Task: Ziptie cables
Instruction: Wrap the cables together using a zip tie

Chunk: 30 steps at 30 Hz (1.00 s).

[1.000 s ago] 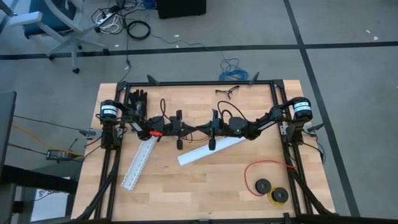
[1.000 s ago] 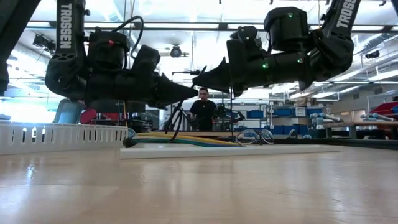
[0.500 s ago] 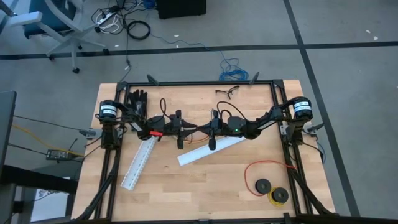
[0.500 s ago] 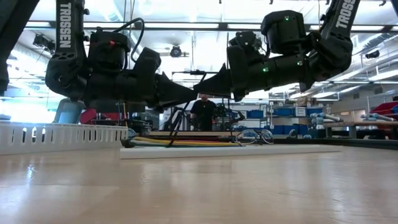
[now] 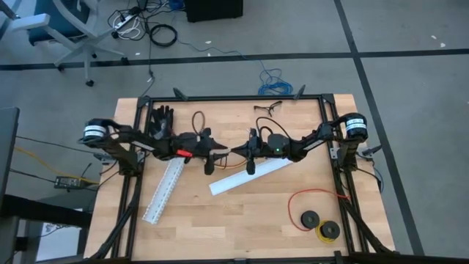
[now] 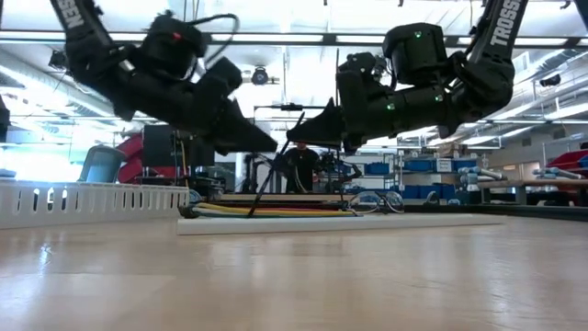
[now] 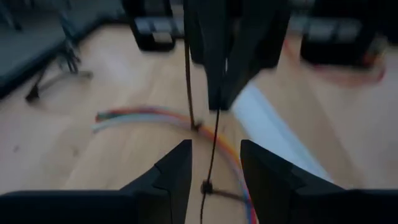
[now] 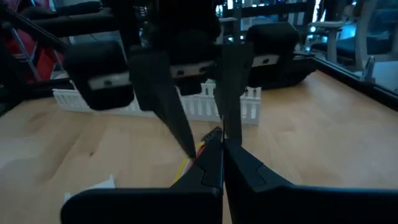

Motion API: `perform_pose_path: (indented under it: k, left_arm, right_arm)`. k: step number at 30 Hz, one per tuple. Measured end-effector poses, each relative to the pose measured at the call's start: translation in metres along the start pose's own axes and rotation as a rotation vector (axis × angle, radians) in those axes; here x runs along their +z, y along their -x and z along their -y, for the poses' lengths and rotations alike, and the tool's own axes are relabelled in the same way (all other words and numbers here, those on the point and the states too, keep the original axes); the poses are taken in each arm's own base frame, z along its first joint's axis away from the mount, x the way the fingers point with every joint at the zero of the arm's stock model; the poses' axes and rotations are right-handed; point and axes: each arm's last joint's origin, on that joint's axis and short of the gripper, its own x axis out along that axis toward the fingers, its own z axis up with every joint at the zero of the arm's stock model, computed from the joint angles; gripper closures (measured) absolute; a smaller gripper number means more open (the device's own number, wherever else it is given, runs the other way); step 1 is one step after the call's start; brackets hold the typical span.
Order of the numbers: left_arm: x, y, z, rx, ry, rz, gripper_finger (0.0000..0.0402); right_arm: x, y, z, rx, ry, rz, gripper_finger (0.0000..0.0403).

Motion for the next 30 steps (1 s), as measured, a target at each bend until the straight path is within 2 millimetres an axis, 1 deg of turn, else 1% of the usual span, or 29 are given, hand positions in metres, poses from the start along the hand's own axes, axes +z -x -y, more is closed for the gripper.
perform_pose_path:
  k: [4,9,12,16,23,30]
  left_arm:
    - [0.011,-0.011,0.000,0.001,-0.056,-0.142,0.0254]
    - [0.035,-0.019,0.000,0.002,-0.058,-0.135,0.0254]
    - [0.037,-0.021,0.000,0.001,-0.062,-0.184,0.0254]
    - [0.033,-0.020,0.000,0.002,-0.050,-0.262,0.0254]
    - [0.036,-0.017,0.000,0.006,-0.019,-0.261,0.0254]
    - [0.048,-0.003,0.001,0.003,-0.048,-0.244,0.0254]
  right_arm:
    - [0.005,-0.007,0.004,0.022,-0.015,-0.020,0.0403]
    - [0.008,-0.019,0.005,0.032,0.017,-0.114,0.0403]
    - [0.010,-0.020,0.004,0.036,0.035,-0.104,0.0403]
    - [0.011,-0.019,0.003,0.044,0.036,-0.113,0.0403]
    - [0.010,-0.019,0.003,0.062,0.035,-0.124,0.0403]
    - [0.012,-0.018,0.003,0.067,0.035,-0.125,0.0403]
